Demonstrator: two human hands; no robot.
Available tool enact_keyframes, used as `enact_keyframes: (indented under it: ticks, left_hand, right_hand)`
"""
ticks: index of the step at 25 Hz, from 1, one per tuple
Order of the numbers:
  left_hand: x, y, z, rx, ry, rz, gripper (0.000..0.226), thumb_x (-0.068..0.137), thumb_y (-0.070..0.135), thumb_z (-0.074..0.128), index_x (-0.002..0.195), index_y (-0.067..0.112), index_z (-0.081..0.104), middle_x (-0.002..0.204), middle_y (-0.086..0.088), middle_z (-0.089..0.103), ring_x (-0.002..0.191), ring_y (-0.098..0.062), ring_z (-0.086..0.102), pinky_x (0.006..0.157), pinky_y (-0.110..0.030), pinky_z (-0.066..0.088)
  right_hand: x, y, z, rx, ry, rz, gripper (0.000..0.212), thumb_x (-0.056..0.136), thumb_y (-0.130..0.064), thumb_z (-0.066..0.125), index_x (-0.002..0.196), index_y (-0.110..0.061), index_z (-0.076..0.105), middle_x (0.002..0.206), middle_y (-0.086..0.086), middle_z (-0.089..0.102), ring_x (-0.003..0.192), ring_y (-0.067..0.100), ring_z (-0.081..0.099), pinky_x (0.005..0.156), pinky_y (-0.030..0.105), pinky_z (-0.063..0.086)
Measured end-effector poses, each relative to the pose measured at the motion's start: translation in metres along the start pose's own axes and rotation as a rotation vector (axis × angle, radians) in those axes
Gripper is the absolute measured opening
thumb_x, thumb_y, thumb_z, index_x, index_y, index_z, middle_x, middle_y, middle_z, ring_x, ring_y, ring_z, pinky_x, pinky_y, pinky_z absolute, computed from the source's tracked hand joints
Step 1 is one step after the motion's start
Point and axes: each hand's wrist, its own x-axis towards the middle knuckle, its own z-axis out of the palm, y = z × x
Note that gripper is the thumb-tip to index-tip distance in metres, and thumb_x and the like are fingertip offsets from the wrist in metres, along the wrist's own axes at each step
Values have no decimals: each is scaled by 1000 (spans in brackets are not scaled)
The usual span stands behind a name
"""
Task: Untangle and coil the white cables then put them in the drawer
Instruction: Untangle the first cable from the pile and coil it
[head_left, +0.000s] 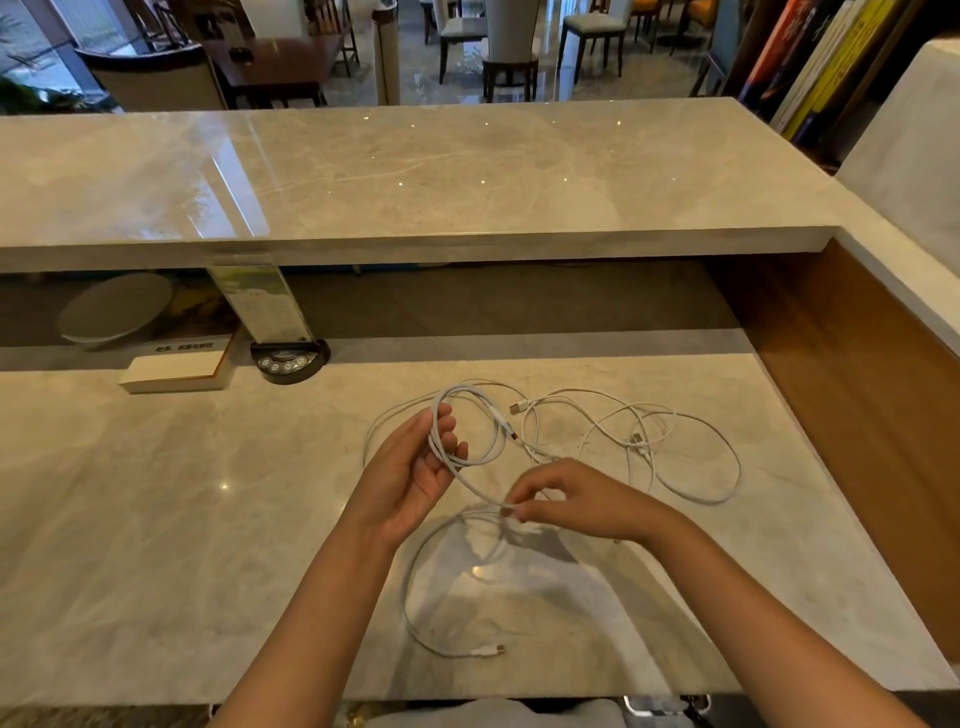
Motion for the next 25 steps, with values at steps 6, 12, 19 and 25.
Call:
enact_keyframes:
  ticks: [6, 12, 19, 25]
  left_hand:
    - [-7, 1, -11, 228, -48, -2, 21, 94, 11, 39, 93, 4, 59, 52, 4, 55, 43, -4, 50, 56, -22, 55]
    - [-9, -8, -9, 521, -64, -5, 20, 95, 3, 42, 86, 0, 60, 57, -3, 57, 49, -11, 55, 65, -28, 58]
    - [-9, -24, -3, 539, 19, 29, 19, 94, 6, 45, 86, 2, 63, 64, -5, 61, 54, -12, 59, 68, -27, 59]
    - [-11, -29, 2, 312, -25, 20, 25, 96, 8, 43, 100, 0, 66, 87, -10, 71, 79, -15, 68, 71, -21, 57]
  right_hand:
    - [-18, 1, -65, -351, 22, 203, 8, 85, -19, 66, 82, -23, 72, 78, -6, 69, 68, 6, 60, 64, 19, 48]
    - [1, -34, -63, -397, 460, 330, 23, 80, -27, 70, 64, -13, 62, 63, -4, 56, 58, 11, 49, 56, 27, 39]
    - [11, -76, -17, -317, 452, 179, 32, 93, -15, 40, 96, 1, 68, 80, 2, 69, 70, 19, 58, 61, 31, 45]
    - [6, -61, 41, -560, 797, -81, 18, 86, -21, 55, 94, -14, 69, 76, 1, 63, 59, 19, 60, 48, 33, 52]
